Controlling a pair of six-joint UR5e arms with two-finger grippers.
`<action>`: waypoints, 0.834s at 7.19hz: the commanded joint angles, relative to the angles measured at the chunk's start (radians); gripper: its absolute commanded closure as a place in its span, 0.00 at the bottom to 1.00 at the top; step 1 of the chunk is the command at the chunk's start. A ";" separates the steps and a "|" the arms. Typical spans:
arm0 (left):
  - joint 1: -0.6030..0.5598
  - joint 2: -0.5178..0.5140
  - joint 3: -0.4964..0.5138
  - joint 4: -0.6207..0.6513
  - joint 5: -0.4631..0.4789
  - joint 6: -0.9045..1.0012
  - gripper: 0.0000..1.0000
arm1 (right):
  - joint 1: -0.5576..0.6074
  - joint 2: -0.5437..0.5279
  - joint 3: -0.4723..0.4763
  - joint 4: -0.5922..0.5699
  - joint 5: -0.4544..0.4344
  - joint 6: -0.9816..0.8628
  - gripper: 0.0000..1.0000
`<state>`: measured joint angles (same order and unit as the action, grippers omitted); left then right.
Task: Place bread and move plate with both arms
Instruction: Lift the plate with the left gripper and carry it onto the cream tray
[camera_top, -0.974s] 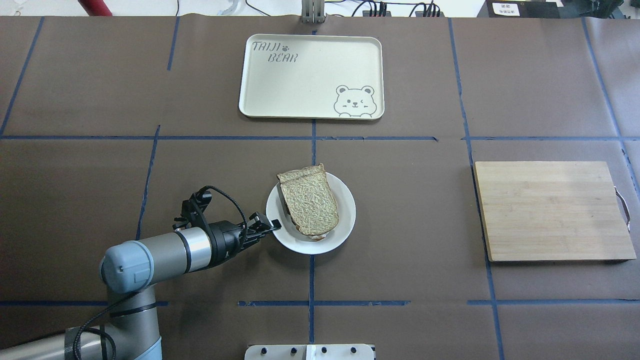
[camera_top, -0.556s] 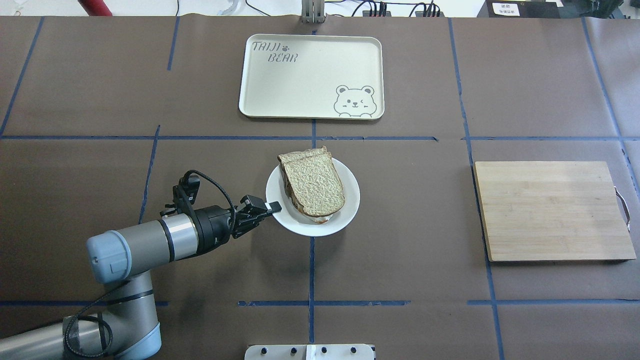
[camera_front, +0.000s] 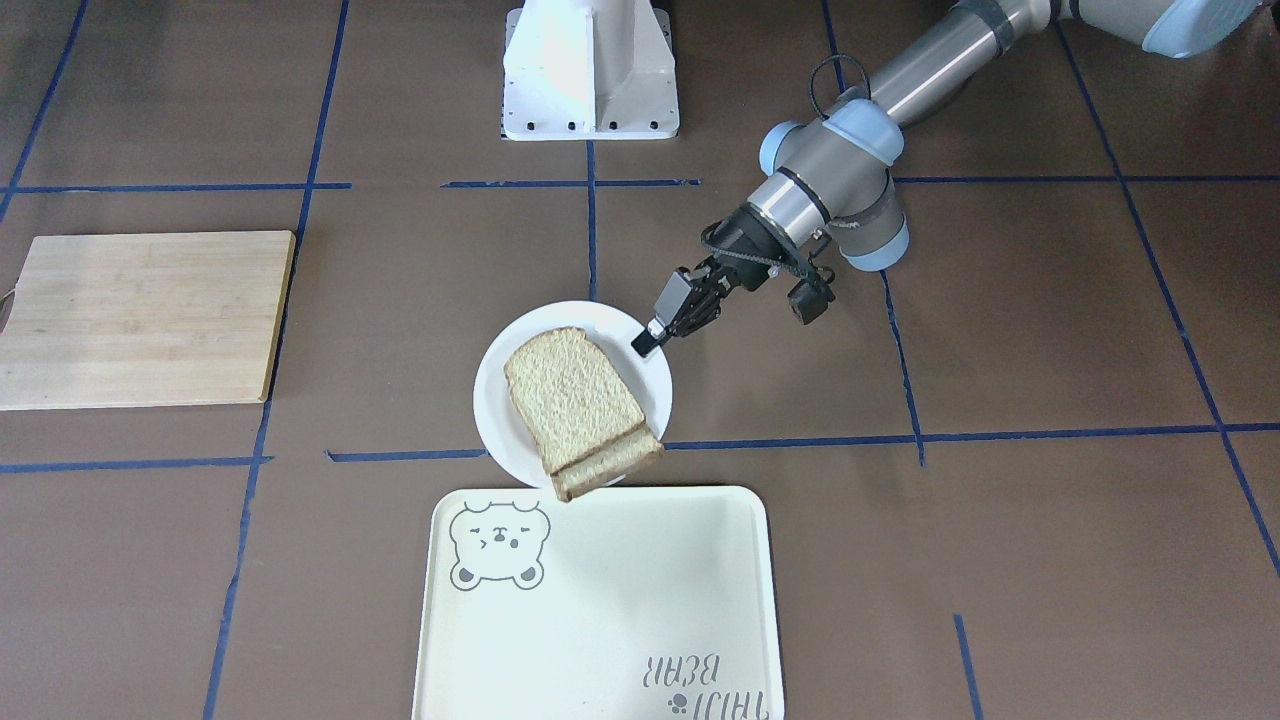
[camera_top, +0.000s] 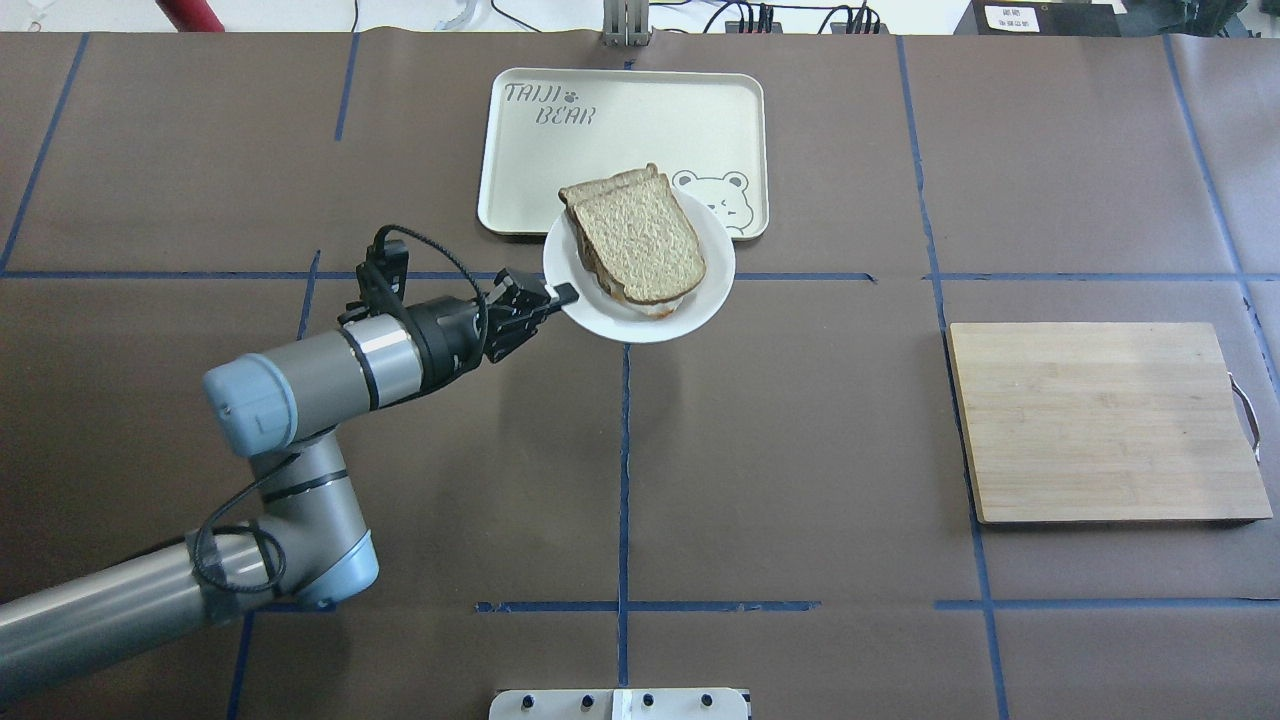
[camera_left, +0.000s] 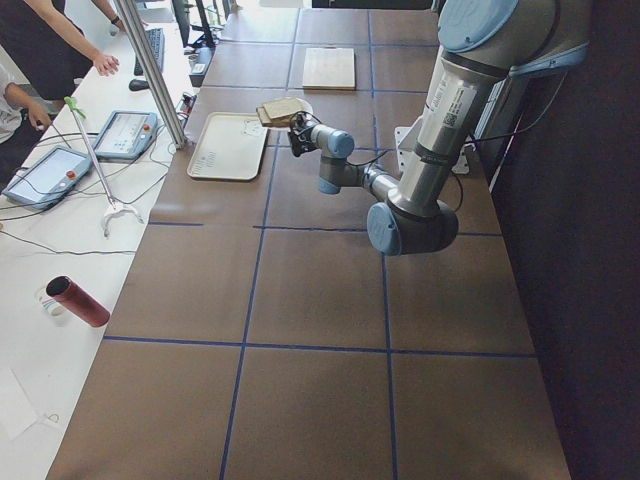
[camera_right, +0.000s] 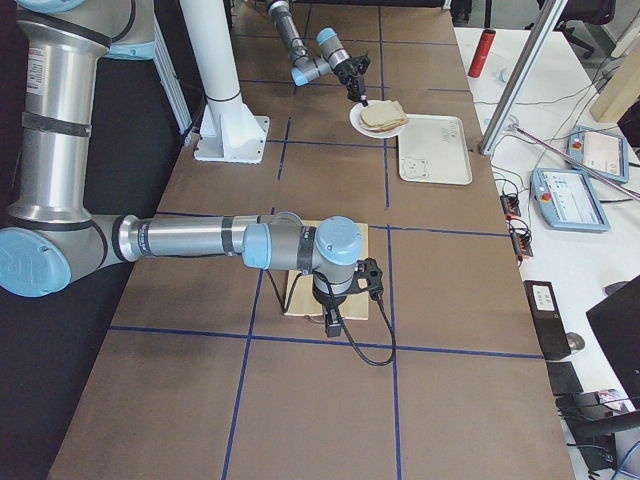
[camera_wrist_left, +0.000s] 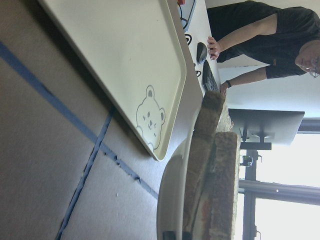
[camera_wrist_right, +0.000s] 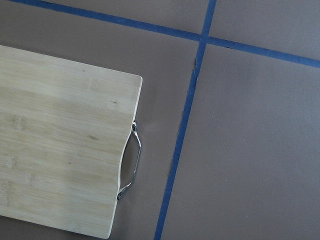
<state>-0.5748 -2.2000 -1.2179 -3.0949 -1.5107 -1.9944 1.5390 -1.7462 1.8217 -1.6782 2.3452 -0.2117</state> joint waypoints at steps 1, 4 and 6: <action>-0.132 -0.177 0.270 -0.001 -0.086 -0.035 1.00 | 0.000 -0.001 -0.002 0.000 -0.001 0.000 0.00; -0.145 -0.279 0.486 -0.001 -0.086 -0.035 1.00 | 0.000 -0.001 -0.002 0.000 -0.003 0.000 0.00; -0.132 -0.303 0.535 -0.002 -0.092 -0.035 1.00 | 0.000 -0.006 -0.001 0.000 -0.001 0.000 0.00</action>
<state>-0.7131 -2.4910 -0.7084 -3.0967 -1.5990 -2.0295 1.5388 -1.7487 1.8195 -1.6782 2.3436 -0.2117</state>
